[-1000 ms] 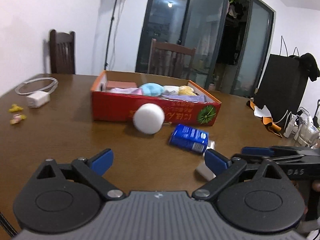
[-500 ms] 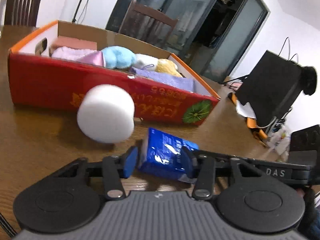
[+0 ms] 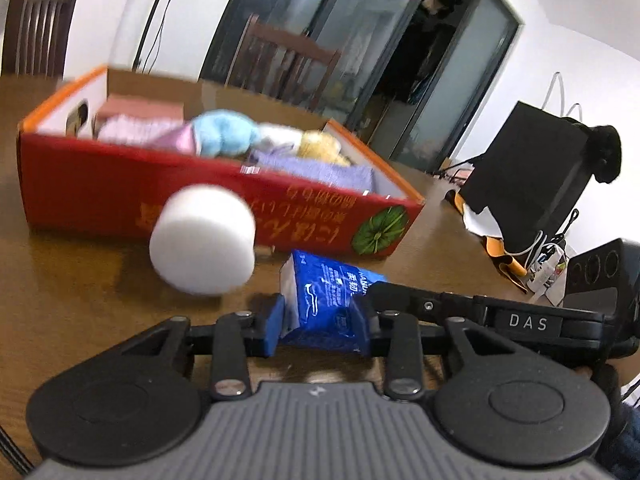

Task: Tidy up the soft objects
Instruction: 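Close both grippers on the blue milk carton and lift it, then carry the blue milk carton with both grippers over the red box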

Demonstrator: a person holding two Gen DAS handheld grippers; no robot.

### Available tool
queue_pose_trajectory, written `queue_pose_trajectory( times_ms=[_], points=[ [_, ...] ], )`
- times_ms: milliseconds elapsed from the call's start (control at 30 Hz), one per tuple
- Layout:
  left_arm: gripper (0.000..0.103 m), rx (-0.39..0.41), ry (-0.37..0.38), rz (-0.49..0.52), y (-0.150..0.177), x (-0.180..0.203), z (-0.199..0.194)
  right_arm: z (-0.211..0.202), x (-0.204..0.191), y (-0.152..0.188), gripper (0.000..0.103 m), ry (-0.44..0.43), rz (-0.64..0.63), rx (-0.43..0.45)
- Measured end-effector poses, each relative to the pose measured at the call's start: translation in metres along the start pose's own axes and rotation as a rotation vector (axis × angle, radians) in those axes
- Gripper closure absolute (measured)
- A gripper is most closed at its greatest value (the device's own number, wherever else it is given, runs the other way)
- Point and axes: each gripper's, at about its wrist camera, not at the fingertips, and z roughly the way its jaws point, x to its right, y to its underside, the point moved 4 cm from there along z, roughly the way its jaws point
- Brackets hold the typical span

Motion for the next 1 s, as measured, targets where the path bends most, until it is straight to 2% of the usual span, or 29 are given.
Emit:
queue_pose_trajectory(
  times_ms=[167, 300, 367, 467, 567, 700, 767, 867, 1000],
  points=[
    [0.07, 0.111, 0.028, -0.006, -0.011, 0.011, -0.036, -0.021, -0.019, -0.01, 0.075, -0.056, -0.058, 0.107],
    [0.07, 0.128, -0.001, 0.014, 0.001, 0.036, -0.079, -0.052, -0.058, -0.009, 0.075, -0.083, -0.144, 0.164],
    [0.07, 0.13, -0.027, 0.01, 0.014, 0.043, -0.102, -0.064, -0.079, 0.002, 0.075, -0.078, -0.199, 0.143],
    [0.07, 0.116, -0.044, -0.07, 0.045, 0.044, -0.131, -0.078, -0.098, 0.031, 0.075, -0.084, -0.204, 0.072],
    [0.07, 0.081, -0.067, -0.139, 0.076, 0.042, -0.146, -0.088, -0.107, 0.064, 0.075, -0.076, -0.208, -0.007],
    [0.07, 0.031, -0.083, -0.169, 0.105, 0.039, -0.153, -0.092, -0.107, 0.1, 0.074, -0.056, -0.199, -0.104],
    [0.069, 0.019, -0.065, -0.181, 0.112, 0.038, -0.155, -0.099, -0.107, 0.11, 0.073, -0.058, -0.191, -0.11],
    [0.056, 0.033, -0.076, -0.161, 0.114, 0.039, -0.161, -0.108, -0.107, 0.116, 0.073, -0.028, -0.19, -0.097],
    [0.056, 0.045, -0.08, -0.169, 0.111, 0.036, -0.162, -0.114, -0.105, 0.117, 0.073, -0.018, -0.173, -0.084]
  ],
)
